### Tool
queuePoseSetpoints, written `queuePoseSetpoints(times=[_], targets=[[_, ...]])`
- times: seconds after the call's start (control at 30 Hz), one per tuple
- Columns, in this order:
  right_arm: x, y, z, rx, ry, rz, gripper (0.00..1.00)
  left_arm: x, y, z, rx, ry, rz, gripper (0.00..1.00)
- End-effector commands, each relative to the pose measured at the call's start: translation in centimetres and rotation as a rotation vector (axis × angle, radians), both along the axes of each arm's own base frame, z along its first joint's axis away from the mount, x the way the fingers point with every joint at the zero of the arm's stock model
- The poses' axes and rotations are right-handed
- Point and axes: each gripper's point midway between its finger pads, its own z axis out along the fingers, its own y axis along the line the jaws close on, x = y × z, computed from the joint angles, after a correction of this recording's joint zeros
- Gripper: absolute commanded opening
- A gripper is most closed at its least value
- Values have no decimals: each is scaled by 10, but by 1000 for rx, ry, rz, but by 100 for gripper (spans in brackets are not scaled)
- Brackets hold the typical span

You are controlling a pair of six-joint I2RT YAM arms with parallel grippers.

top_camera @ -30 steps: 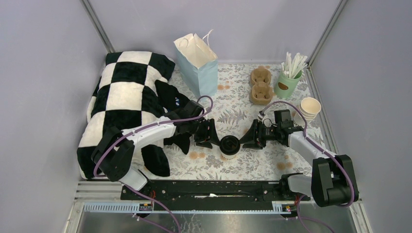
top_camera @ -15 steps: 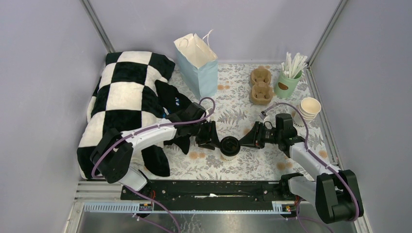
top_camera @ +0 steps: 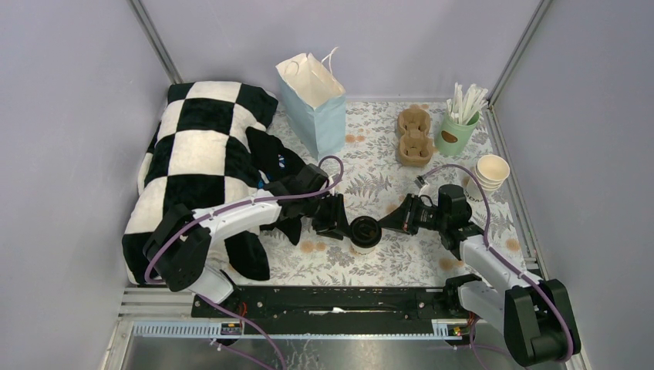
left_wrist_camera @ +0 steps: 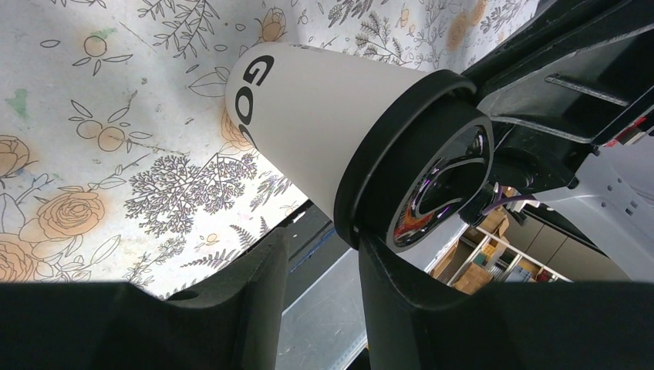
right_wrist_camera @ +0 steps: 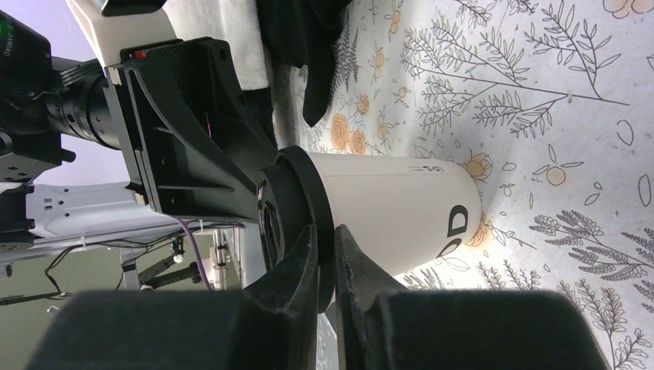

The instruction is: Pack the takeout coffee

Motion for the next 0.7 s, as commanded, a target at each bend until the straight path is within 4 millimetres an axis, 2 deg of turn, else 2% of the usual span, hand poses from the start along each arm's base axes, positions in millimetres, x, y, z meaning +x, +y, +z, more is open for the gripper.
queuePoseSetpoints(times=[0.0,0.57,0.67], targets=[[-25,-12,-61,-157,150,-46,0,-6,16,-52,179,-6,7,41],[-43,-41,-103,-310,248,-184,0,-5,41,-72,332,0,56,40],[-50,-50,-116,-373,321,-213,0,-7,43,-75,343,5,61,40]])
